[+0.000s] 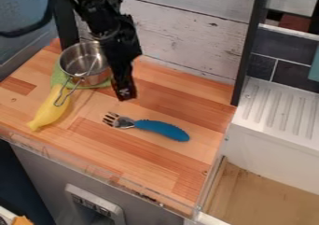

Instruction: Moved the silver pot to the upper left corner of the table

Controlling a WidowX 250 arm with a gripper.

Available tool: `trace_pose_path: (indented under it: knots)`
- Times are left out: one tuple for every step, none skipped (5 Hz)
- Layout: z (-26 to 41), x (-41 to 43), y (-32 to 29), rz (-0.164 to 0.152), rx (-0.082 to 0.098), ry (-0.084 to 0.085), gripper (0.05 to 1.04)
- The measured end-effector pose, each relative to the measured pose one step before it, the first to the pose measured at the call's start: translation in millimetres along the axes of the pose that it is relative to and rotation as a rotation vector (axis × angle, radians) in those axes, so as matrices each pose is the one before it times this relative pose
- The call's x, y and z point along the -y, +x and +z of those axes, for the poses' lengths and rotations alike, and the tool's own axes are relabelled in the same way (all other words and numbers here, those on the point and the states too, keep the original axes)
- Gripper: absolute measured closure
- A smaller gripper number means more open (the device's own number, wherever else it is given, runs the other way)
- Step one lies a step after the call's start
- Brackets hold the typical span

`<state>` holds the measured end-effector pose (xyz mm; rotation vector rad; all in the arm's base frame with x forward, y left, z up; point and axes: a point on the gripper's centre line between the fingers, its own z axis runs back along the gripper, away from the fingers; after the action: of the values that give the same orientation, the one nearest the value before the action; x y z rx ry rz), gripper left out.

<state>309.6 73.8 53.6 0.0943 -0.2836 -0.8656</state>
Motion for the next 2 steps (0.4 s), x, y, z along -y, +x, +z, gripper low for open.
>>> trace_pose_path:
  knots:
    - [-1.42, -24.82, -11.15, 0.0454, -0.0601, 0.0158, 0.083]
    - [-9.54, -19.82, -5.60, 0.0408, -0.0362, 0.0130, 0.083]
